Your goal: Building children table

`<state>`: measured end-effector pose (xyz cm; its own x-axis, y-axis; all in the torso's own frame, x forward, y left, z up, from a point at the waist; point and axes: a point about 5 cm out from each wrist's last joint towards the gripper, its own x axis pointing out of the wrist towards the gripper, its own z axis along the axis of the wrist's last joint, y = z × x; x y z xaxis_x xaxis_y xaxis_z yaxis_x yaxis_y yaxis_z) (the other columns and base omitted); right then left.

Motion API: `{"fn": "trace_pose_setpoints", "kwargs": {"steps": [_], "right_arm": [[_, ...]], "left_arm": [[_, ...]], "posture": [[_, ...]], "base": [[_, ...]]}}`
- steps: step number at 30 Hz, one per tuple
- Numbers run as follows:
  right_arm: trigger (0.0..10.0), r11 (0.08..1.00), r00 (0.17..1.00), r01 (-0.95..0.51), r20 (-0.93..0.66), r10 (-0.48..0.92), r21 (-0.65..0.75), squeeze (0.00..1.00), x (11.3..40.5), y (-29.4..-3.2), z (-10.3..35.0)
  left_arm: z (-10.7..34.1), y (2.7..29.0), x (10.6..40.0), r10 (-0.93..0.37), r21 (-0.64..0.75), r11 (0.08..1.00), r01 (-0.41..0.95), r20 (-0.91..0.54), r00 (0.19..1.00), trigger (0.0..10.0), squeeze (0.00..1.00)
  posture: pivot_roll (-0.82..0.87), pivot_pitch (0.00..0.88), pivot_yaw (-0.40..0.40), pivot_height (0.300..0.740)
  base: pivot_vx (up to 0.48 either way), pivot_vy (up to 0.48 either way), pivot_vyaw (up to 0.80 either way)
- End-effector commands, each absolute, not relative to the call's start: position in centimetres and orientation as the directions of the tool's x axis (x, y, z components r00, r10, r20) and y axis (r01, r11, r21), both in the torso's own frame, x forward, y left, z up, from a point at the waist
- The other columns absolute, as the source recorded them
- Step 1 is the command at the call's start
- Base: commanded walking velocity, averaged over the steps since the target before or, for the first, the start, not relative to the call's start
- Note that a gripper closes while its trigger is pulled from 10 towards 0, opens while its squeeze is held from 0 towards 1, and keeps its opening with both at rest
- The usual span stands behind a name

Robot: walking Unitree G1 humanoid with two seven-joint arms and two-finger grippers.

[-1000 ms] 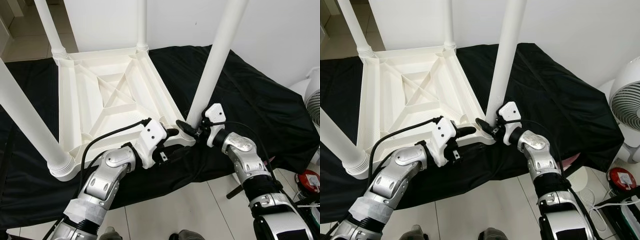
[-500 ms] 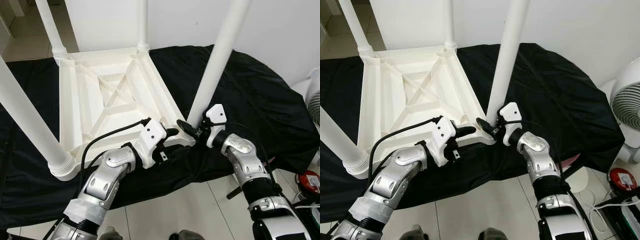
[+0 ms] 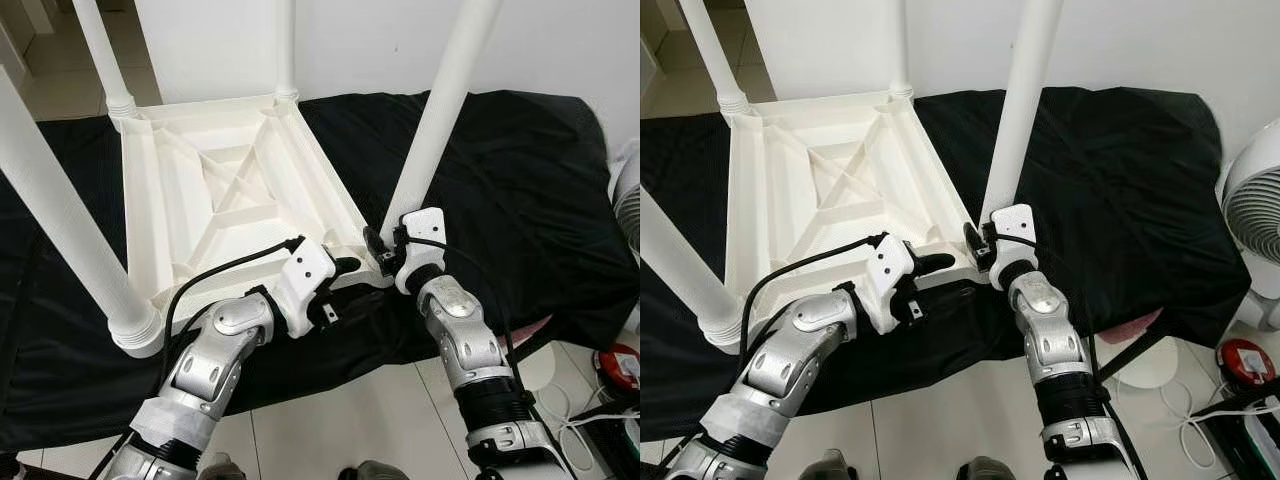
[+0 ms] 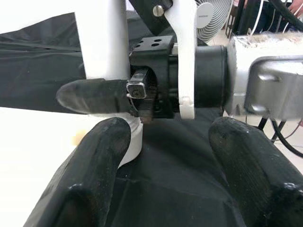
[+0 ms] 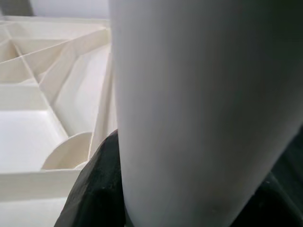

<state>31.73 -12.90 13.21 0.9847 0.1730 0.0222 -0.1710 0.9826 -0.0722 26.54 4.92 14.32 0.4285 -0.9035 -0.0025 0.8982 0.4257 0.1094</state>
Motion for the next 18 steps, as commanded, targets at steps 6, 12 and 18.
{"fn": "trace_pose_setpoints", "kwargs": {"steps": [6,12,18], "right_arm": [[10.0,0.974,0.974,0.223,-0.019,-0.224,-0.049,0.00,30.3,-14.2,12.3],[10.0,0.979,0.978,0.199,-0.057,-0.201,-0.037,0.00,30.0,-13.2,11.9],[10.0,0.978,0.978,0.206,-0.031,-0.207,-0.033,0.40,29.9,-13.2,12.4]], "left_arm": [[14.1,4.6,26.6,-0.901,0.105,0.431,0.896,-0.009,0.434,10.0,0.00],[14.0,4.6,26.6,-0.900,0.104,0.433,0.896,-0.008,0.436,10.0,0.00],[14.1,4.6,26.5,-0.904,0.105,0.424,0.900,-0.008,0.427,10.0,0.00]], "posture": [[0.01,0.000,-0.049,0.740],[0.02,0.000,-0.051,0.740],[0.01,0.000,-0.047,0.740]], "base": [[0.000,0.000,0.00],[0.000,0.000,0.00],[0.000,0.000,0.00]]}}
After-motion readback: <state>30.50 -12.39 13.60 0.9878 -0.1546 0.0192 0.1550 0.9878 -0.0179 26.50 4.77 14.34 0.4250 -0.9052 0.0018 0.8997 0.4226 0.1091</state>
